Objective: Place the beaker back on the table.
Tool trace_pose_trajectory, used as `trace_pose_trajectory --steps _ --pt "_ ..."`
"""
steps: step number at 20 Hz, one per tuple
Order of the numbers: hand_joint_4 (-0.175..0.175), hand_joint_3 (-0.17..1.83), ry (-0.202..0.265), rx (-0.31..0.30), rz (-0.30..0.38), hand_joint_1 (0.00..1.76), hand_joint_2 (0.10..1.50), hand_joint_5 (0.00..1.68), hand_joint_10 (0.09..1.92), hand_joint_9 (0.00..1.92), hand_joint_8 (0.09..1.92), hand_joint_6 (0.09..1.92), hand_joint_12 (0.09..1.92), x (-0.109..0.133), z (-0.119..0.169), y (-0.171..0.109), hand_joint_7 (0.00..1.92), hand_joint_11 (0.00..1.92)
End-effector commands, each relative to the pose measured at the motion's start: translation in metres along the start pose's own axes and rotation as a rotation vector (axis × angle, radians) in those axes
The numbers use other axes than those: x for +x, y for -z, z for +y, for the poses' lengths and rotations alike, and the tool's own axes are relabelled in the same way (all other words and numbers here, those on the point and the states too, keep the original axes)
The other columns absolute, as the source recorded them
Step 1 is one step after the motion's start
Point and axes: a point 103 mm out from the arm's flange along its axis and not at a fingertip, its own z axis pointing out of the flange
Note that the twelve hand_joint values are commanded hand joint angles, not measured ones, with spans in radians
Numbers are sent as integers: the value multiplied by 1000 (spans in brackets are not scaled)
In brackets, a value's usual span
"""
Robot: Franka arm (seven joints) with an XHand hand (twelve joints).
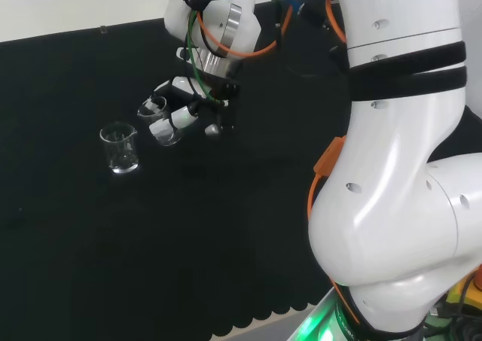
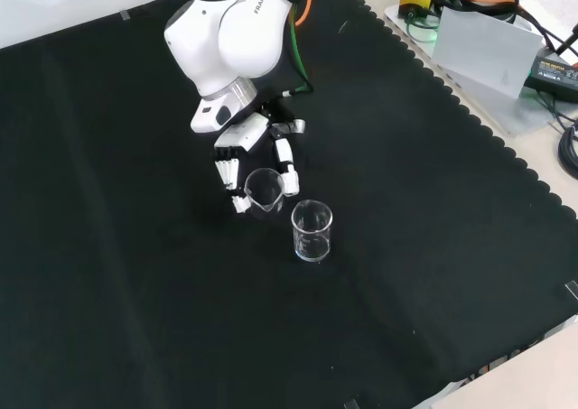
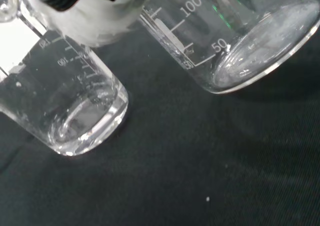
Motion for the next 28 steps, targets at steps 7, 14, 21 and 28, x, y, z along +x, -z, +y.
trace_pose_trajectory --steps 7,14,21,28 --pt "-175 -175 -32 -72 6 1315 1037 1332 582 1497 362 420 753 0 -8 -8 1404 1282" --pt "-60 -174 -10 -91 31 1231 1038 1112 464 1257 239 716 971 -1 -13 -7 1386 977" --pt "-61 -175 8 -45 44 1138 932 505 482 840 583 842 1287 0 -18 -1 769 353" --pt "-91 -175 -47 3 -15 1083 898 358 648 592 679 513 1344 2 -17 1 497 173"
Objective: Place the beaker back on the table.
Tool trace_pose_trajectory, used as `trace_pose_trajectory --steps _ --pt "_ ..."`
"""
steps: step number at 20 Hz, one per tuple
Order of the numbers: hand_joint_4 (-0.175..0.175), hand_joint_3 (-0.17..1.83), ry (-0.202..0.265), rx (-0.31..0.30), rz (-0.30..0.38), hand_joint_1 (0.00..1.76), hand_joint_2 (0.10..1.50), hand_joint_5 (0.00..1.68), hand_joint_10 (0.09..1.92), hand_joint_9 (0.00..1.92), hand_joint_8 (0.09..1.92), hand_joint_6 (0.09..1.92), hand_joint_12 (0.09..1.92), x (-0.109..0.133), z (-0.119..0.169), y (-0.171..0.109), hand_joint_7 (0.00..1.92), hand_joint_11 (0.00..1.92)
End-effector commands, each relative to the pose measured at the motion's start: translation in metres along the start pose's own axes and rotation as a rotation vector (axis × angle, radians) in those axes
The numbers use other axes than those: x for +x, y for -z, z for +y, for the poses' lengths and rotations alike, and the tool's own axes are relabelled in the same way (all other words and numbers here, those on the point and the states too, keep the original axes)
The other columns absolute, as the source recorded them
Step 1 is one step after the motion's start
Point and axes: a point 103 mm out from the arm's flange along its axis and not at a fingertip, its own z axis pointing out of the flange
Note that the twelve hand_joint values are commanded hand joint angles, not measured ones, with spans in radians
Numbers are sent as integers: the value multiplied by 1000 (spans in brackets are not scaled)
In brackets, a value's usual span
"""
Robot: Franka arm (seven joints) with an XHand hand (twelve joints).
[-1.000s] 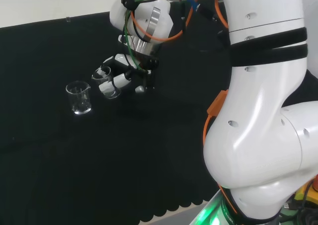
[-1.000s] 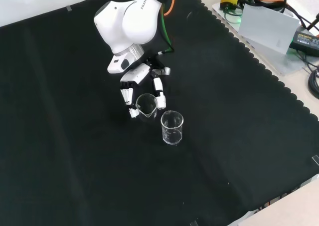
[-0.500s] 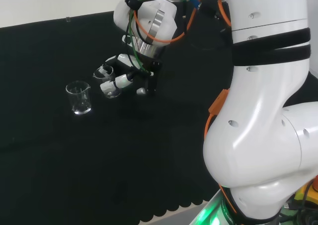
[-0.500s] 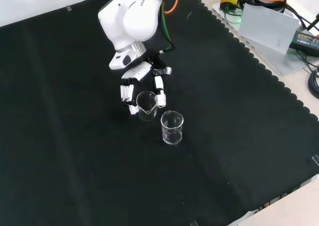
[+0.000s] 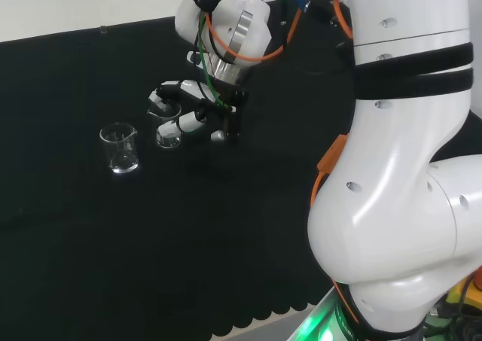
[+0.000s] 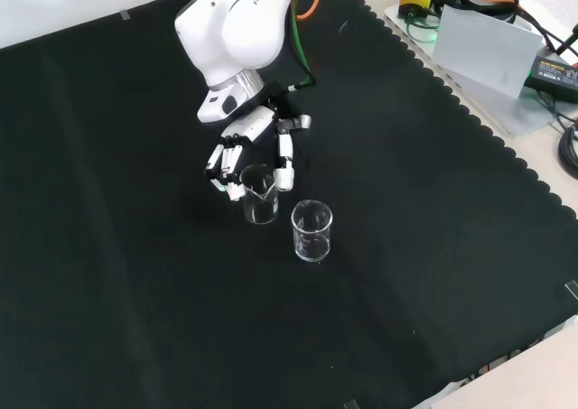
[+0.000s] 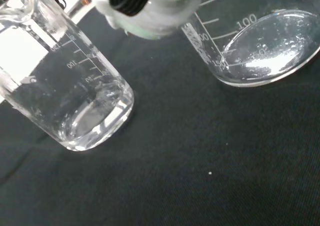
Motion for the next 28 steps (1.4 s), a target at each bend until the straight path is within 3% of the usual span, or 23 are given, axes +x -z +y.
trace_pose_trajectory --steps 1,16,28 --pt "-92 -175 -38 61 -48 1078 896 357 655 581 683 494 1346 3 1 1 485 165" --pt "-100 -175 -62 25 -89 1032 896 362 685 545 701 409 1353 22 -8 35 473 145" --pt "-105 -175 -106 -28 -129 998 904 369 698 481 702 330 1361 40 -42 78 424 83"
